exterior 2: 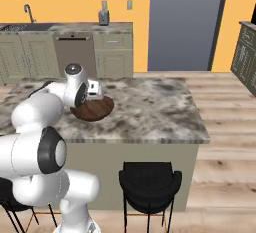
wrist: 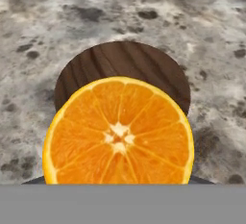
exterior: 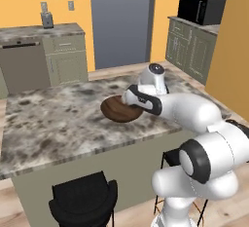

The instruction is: Retrieve the orange and banana from the fridge and place them into the bowl on the dining table.

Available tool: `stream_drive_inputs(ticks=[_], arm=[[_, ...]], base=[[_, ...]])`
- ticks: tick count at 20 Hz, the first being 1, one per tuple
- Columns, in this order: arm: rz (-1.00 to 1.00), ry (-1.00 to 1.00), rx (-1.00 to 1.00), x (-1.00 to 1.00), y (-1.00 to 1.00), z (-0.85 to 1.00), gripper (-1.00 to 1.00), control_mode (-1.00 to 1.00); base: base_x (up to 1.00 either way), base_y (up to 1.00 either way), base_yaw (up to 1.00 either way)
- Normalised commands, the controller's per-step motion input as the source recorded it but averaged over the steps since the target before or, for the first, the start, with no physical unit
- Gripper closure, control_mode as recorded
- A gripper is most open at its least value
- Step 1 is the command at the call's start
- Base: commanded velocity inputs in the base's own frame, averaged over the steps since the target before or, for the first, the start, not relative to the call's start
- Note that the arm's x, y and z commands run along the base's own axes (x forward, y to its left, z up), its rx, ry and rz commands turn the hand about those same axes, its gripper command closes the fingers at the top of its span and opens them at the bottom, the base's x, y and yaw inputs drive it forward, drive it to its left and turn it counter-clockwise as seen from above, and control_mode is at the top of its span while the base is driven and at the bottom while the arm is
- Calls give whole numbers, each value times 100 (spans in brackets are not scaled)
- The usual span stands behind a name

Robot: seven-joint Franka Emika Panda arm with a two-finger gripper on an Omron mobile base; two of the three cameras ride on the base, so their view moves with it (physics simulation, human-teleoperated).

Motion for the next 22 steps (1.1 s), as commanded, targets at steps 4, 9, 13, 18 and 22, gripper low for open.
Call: stream_drive_inputs(ticks=[4, 9, 13, 18, 22], arm=[[0, 6, 0, 19, 13, -41, 100, -100], [0, 8, 0, 20, 11, -33, 100, -100], [0, 9, 0, 18, 12, -28, 100, -100], [0, 8, 0, 22, 14, -27, 100, -100], [0, 7, 0, 30, 9, -24, 100, -100]], base=[[0, 0, 0], [0, 0, 0], [0, 0, 0], [0, 0, 0], [0, 0, 0]])
